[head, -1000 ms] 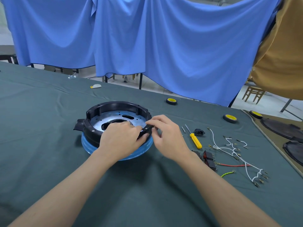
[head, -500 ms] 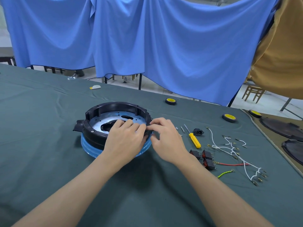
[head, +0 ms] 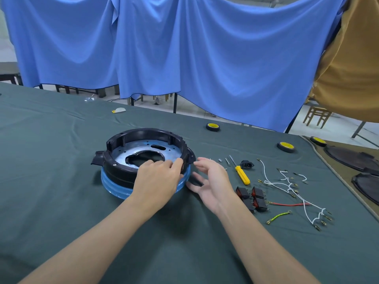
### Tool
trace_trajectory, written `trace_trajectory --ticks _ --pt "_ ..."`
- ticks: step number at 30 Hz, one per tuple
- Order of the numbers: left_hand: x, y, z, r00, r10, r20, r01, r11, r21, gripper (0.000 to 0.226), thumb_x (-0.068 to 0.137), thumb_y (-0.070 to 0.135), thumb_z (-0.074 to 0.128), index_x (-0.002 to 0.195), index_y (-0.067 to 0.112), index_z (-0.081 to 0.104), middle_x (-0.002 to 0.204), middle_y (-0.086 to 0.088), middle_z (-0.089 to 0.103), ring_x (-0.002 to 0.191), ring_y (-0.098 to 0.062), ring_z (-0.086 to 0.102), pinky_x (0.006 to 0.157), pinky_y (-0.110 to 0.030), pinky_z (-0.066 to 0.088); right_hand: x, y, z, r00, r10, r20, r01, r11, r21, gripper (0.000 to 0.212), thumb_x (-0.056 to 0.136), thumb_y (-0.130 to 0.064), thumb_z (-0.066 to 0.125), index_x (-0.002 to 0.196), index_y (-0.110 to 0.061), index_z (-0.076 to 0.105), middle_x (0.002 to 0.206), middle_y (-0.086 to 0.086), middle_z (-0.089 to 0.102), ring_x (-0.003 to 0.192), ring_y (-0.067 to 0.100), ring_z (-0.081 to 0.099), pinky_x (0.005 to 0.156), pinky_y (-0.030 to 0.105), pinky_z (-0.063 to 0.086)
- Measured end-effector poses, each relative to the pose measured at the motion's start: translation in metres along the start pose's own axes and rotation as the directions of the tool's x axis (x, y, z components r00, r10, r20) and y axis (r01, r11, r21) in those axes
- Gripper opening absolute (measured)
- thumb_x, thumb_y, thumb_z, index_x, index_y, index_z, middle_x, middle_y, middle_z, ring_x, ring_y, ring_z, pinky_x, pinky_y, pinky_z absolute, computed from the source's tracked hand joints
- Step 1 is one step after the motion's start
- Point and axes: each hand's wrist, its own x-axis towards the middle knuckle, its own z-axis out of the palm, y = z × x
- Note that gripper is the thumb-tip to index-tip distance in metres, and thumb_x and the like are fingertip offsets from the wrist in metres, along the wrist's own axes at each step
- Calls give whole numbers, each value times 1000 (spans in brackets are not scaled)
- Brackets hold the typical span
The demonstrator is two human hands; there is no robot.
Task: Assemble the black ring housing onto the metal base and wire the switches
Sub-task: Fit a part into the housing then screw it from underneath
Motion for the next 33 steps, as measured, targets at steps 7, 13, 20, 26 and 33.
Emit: trace_trajectory --ticks 7,13,20,26,33 --pt "0 3 -1 995 -95 11 96 990 -100 29 65 27 90 75 11 69 48 -1 57 35 -27 51 38 -26 36 -2 2 -5 1000 20 24 -22 995 92 12 82 -1 58 79 -12 60 59 -2 70 79 24 63 85 48 53" --pt "7 -5 -10 987 -153 -50 142 974 -176 28 65 28 90 83 14 74 54 0 65 44 -28 60 42 -28 35 -5 0 -5 995 96 11 -96 994 44 17 83 -5 62 99 -9 58 95 17 67 88 34 70 82 47 56" --pt "3 -11 -15 997 -11 -79 0 992 -128 46 65 44 87 93 11 73 63 -1 65 59 -25 63 51 -33 49 -1 -3 -9 976 207 62 -215 959 185 51 77 -4 63 125 -9 45 100 32 67 84 43 70 78 54 57" --pt "0 -12 -15 996 65 -67 -67 998 -19 67 65 59 81 104 6 68 74 -3 65 73 -25 63 64 -36 49 -2 -5 -9 976 212 56 -218 957 188 43 78 -3 62 119 -7 50 102 32 66 82 44 71 73 54 58" --pt "-2 -10 -15 994 100 41 -100 995 19 74 58 62 79 105 7 63 79 -2 63 78 -24 62 71 -40 46 0 -5 -11 974 220 61 -228 952 204 44 75 -2 63 117 -7 51 102 33 65 80 45 70 75 55 57"
